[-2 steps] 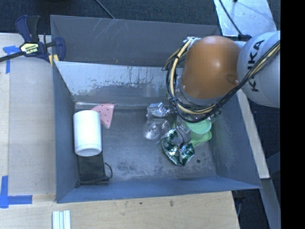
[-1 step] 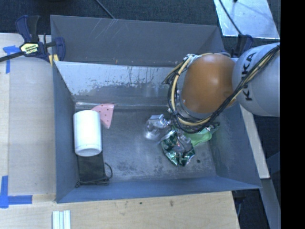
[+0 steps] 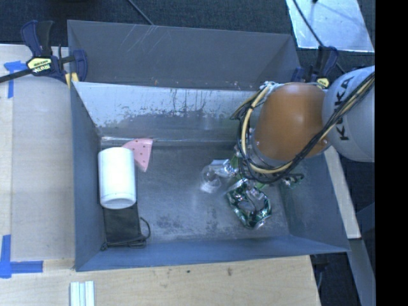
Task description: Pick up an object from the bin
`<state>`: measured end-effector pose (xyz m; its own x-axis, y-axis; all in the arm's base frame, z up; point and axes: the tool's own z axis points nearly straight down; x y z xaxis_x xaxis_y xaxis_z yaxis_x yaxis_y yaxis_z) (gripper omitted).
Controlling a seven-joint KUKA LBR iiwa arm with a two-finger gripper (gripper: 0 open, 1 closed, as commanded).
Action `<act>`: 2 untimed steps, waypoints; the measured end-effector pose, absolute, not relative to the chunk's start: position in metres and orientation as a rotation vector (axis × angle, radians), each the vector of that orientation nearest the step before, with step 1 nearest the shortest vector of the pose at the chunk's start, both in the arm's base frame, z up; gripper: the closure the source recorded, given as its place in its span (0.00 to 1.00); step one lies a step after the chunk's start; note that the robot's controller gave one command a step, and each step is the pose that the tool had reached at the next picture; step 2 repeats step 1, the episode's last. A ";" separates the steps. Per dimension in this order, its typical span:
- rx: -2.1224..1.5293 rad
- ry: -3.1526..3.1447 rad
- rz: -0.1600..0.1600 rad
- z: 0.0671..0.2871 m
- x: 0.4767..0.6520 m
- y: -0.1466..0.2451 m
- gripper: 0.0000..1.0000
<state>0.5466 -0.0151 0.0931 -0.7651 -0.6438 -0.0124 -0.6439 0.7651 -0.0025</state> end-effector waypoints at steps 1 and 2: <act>-1.063 2.955 0.000 0.089 0.565 -0.040 0.00; -1.063 2.955 0.000 0.089 0.565 -0.040 0.00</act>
Offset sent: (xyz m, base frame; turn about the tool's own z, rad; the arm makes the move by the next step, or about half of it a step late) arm 0.0097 -0.0725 0.0207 0.0078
